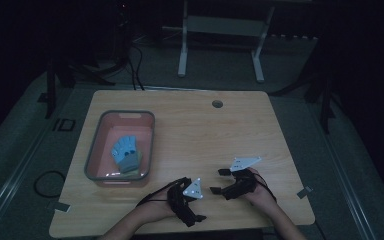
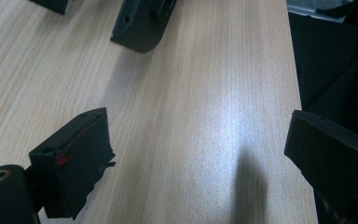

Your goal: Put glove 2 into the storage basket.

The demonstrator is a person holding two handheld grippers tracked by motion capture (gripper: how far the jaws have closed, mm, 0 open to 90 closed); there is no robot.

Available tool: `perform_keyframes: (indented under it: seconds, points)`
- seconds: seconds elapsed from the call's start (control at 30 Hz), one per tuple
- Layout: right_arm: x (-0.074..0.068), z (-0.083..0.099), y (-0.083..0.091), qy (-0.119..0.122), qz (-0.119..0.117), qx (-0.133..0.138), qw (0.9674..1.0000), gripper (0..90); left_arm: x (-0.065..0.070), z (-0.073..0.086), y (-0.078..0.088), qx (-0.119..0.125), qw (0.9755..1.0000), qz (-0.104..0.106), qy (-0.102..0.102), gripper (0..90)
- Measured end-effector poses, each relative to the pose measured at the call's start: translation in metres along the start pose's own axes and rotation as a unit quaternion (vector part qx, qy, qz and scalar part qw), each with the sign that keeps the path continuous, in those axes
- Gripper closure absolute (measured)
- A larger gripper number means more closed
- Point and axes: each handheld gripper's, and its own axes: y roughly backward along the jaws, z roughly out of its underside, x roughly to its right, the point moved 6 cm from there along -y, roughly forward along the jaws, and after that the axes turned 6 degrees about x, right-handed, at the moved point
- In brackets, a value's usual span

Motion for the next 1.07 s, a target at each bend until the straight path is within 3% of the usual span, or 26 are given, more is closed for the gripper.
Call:
perform_keyframes:
  seconds: [0.13, 0.33, 0.37, 0.53, 1.07]
  points:
    - [-0.002, 0.002, 0.004, -0.002, 0.004, 0.008, 1.0000, 15.9, 0.002, 0.002, -0.002, -0.005, 1.0000, 0.004, 0.000, 7.5]
    - [-0.003, 0.006, 0.008, 0.004, 0.019, 0.013, 0.9997, 15.8, 0.003, 0.002, -0.005, -0.002, 1.0000, -0.006, -0.007, 7.5]
    - [-0.003, 0.007, 0.008, 0.005, 0.022, 0.015, 0.9996, 15.8, 0.002, 0.002, -0.003, -0.001, 0.9998, -0.019, -0.012, 7.5]
    - [-0.002, 0.009, 0.009, 0.014, 0.031, 0.013, 0.9993, 15.7, 0.001, 0.005, -0.002, 0.002, 0.9992, -0.036, -0.013, 7.5]
    - [0.000, 0.012, 0.008, 0.019, 0.035, 0.011, 0.9991, 15.5, 0.003, 0.011, 0.003, 0.004, 0.9993, -0.035, -0.011, 7.5]
